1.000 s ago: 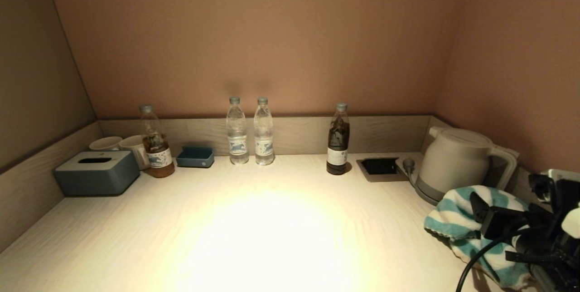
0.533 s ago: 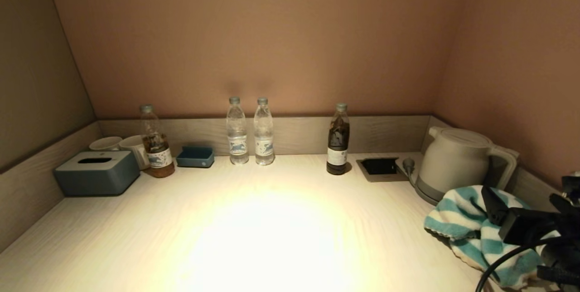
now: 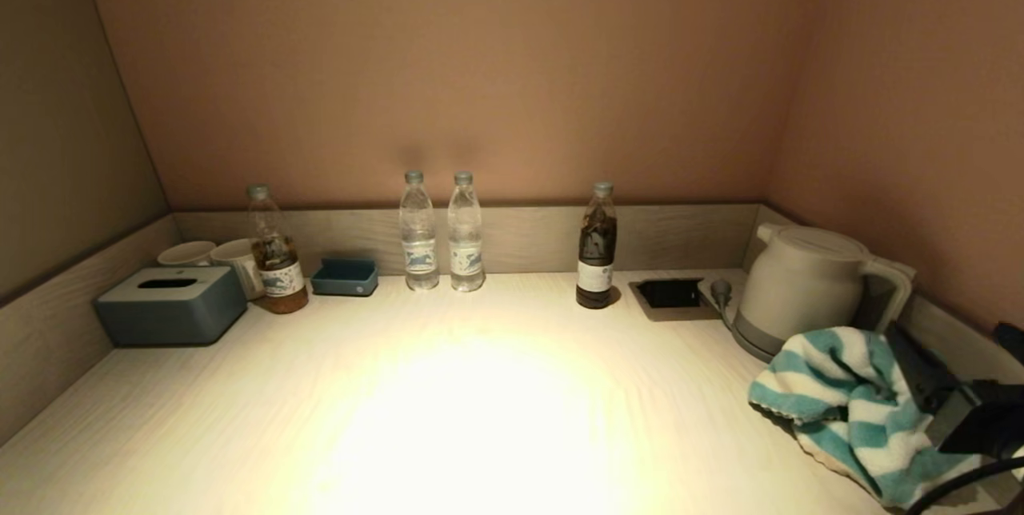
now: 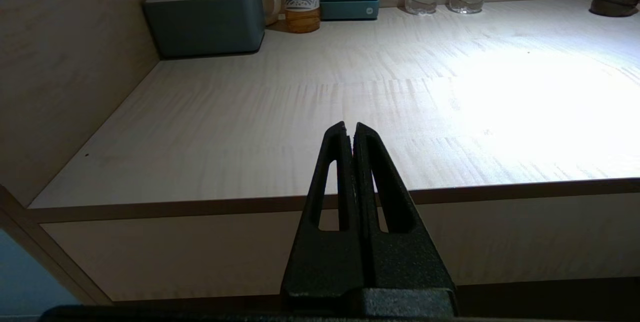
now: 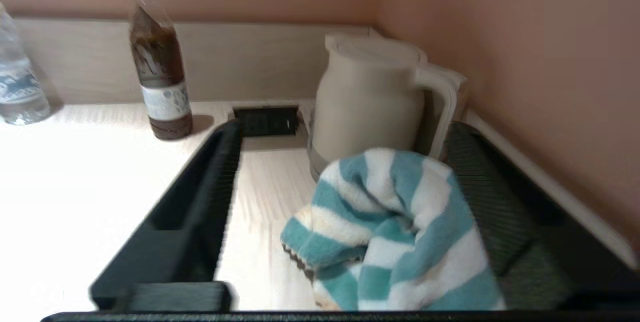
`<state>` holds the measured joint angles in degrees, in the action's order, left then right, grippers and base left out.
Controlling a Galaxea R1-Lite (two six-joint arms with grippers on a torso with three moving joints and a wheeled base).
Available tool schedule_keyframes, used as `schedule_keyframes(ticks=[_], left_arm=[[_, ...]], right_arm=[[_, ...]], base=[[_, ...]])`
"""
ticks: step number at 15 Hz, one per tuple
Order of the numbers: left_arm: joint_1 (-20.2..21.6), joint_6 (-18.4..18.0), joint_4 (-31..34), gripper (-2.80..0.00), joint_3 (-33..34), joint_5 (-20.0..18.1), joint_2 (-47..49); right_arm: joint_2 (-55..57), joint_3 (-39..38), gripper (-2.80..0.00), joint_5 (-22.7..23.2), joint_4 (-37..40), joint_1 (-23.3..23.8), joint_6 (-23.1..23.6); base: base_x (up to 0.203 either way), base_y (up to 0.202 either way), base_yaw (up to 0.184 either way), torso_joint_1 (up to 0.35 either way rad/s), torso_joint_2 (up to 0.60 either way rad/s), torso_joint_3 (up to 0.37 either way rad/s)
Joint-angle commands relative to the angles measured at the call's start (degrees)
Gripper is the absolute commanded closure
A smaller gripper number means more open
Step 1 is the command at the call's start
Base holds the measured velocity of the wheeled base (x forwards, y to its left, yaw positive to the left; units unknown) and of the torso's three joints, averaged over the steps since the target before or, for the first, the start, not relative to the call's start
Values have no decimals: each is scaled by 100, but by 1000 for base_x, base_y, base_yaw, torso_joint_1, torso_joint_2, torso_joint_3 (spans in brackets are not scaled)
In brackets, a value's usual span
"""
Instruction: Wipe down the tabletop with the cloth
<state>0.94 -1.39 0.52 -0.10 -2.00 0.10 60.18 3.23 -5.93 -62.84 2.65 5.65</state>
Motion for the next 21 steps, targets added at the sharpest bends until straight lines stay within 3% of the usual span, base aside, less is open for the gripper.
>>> schedule_keyframes(ticks=[1,3,10,14,21], left_arm=[[3,-2,0,0,1,-2,-1],[3,-2,0,0,1,-2,-1],[3,-2,0,0,1,-2,-1],[3,-2,0,0,1,-2,-1],[3,-2,0,0,1,-2,-1]], right_arm=[[-854,348,0,90,1693,-1,37],[-1344,749,0,112,2663,-1,41],[-1852,973,0,61,3074,-1,22],[-2538,1452,0,-14,3945,12,-8],[-3643,1760,0,-585,5019,34,-113]], base=[[0,0,0,0,0,0],[0,0,0,0,0,0],[0,0,0,0,0,0],[0,0,0,0,0,0],[0,0,0,0,0,0]])
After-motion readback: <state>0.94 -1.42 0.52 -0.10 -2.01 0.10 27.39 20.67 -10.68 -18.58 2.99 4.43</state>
